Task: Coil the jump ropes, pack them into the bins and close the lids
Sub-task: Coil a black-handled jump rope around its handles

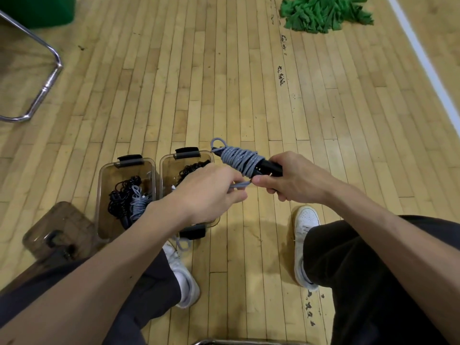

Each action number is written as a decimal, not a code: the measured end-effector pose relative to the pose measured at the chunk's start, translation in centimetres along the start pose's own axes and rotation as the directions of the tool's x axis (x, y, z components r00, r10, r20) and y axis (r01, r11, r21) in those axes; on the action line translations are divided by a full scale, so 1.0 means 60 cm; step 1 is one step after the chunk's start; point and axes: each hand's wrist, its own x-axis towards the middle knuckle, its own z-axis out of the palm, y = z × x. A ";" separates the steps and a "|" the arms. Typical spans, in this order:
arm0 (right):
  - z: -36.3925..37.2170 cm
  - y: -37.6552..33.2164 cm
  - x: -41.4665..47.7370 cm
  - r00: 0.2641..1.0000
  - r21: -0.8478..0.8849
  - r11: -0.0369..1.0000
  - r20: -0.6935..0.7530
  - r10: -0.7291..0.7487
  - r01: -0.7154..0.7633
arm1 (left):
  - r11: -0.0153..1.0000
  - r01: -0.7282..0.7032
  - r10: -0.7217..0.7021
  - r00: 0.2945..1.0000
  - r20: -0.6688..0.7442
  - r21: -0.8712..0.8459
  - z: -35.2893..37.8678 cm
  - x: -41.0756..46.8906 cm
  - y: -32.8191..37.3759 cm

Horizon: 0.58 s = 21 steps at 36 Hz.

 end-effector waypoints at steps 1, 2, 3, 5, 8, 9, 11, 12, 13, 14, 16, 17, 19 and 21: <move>0.004 0.000 0.001 1.000 -0.026 1.000 0.014 0.012 -0.011 | 0.996 -0.005 0.007 1.000 -0.021 0.092 0.000 0.000 -0.001; 0.008 0.000 0.002 0.999 -0.048 0.999 0.034 0.021 -0.020 | 0.986 -0.011 0.018 0.999 -0.039 0.167 -0.001 -0.001 -0.002; 0.012 0.001 0.003 0.998 -0.065 0.998 0.058 0.028 -0.024 | 0.974 -0.021 0.034 0.998 -0.051 0.226 -0.002 -0.001 -0.003; 0.018 0.001 0.002 0.993 -0.088 0.996 0.116 0.037 -0.027 | 0.952 -0.056 0.076 0.996 -0.055 0.302 -0.006 -0.001 -0.005; 0.019 0.000 0.000 0.978 -0.105 0.993 0.197 0.068 -0.047 | 0.927 -0.109 0.138 0.989 -0.057 0.359 -0.014 0.002 -0.007; 0.020 -0.001 0.000 0.972 -0.113 0.992 0.224 0.077 -0.053 | 0.923 -0.128 0.162 0.985 -0.063 0.363 -0.016 0.003 -0.007; 0.021 -0.002 -0.002 0.955 -0.122 0.991 0.285 0.079 -0.046 | 0.922 -0.166 0.205 0.976 -0.078 0.350 -0.018 0.005 -0.009; 0.023 -0.003 -0.003 0.946 -0.122 0.992 0.316 0.073 -0.036 | 0.922 -0.184 0.226 0.970 -0.087 0.340 -0.019 0.006 -0.011; 0.024 -0.004 -0.005 0.937 -0.122 0.992 0.344 0.066 -0.025 | 0.922 -0.200 0.243 0.966 -0.092 0.333 -0.018 0.007 -0.014; 0.024 -0.006 -0.008 0.927 -0.121 0.992 0.370 0.061 -0.017 | 0.921 -0.214 0.257 0.962 -0.095 0.325 -0.017 0.008 -0.016; 0.024 -0.008 -0.012 0.905 -0.112 0.994 0.423 0.051 -0.004 | 0.923 -0.233 0.272 0.958 -0.093 0.305 -0.015 0.010 -0.019; 0.024 -0.009 -0.014 0.891 -0.103 0.995 0.451 0.047 0.000 | 0.928 -0.238 0.274 0.958 -0.091 0.287 -0.014 0.011 -0.020; 0.023 -0.010 -0.016 0.859 -0.074 0.997 0.511 0.038 0.000 | 0.944 -0.243 0.266 0.960 -0.082 0.226 -0.015 0.013 -0.021; 0.021 -0.010 -0.019 0.827 -0.055 0.998 0.561 0.031 0.000 | 0.962 -0.236 0.247 0.967 -0.066 0.135 -0.016 0.014 -0.021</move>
